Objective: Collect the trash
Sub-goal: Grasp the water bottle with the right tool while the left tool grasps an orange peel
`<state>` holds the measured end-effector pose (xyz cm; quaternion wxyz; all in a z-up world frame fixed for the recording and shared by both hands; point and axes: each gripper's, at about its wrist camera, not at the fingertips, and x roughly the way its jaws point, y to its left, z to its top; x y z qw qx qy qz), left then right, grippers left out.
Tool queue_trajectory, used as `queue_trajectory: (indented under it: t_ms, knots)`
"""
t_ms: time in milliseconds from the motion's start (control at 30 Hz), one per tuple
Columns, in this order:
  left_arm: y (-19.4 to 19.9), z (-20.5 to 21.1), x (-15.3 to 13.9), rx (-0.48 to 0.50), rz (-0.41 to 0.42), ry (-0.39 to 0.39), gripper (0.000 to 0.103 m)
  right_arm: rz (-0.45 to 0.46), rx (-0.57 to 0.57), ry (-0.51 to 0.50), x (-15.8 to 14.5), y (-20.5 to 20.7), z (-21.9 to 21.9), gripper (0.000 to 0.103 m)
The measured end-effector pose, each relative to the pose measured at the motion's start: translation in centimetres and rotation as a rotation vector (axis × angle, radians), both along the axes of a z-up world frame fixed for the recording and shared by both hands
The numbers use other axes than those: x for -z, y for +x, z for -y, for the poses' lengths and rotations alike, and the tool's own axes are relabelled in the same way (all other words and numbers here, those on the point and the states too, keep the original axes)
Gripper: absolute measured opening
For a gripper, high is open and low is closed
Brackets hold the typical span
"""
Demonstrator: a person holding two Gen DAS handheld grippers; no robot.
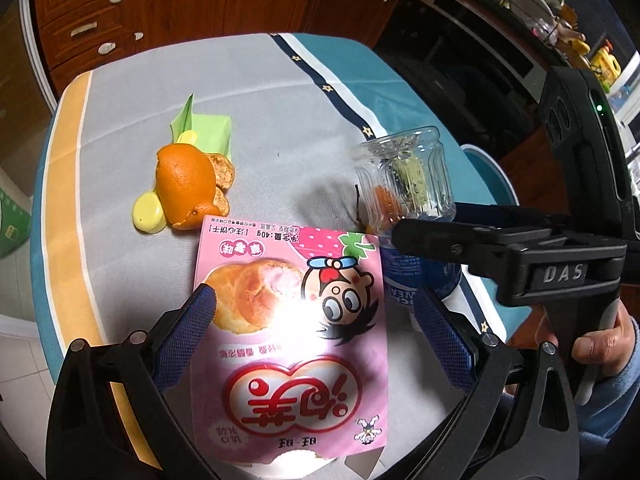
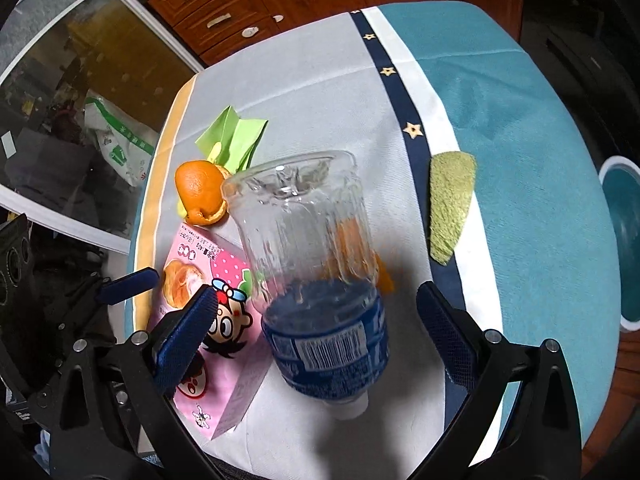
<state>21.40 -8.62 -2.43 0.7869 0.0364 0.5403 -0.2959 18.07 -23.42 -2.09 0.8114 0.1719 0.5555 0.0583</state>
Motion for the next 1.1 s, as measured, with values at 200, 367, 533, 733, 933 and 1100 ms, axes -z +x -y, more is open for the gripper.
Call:
queue_trajectory:
  t_ms: [200, 367, 533, 733, 933, 1100]
  knots:
    - [0.3, 1.0, 0.2, 0.010, -0.013, 0.007, 0.099, 0.009, -0.008, 0.007, 0.2, -0.2, 0.3, 0.065]
    - [0.5, 2.1, 0.0, 0.024, -0.010, 0.012, 0.099, 0.071, 0.038, 0.046, -2.0, -1.4, 2.7, 0.065]
    - [0.5, 4.7, 0.0, 0.066, -0.003, 0.016, 0.099, 0.124, 0.114, 0.059, -4.1, -2.8, 6.5, 0.065]
    - [0.4, 8.8, 0.8, 0.141, 0.014, 0.047, 0.099, 0.129, 0.187, 0.082, -3.9, -4.3, 10.3, 0.065]
    - [0.9, 11.6, 2.2, 0.197, 0.011, 0.107, 0.099, 0.122, 0.210, 0.121, -3.0, -5.1, 12.3, 0.065]
    - [1.2, 12.6, 3.4, 0.202, 0.005, 0.154, 0.092, 0.135, 0.233, 0.159, -2.5, -5.8, 13.6, 0.065]
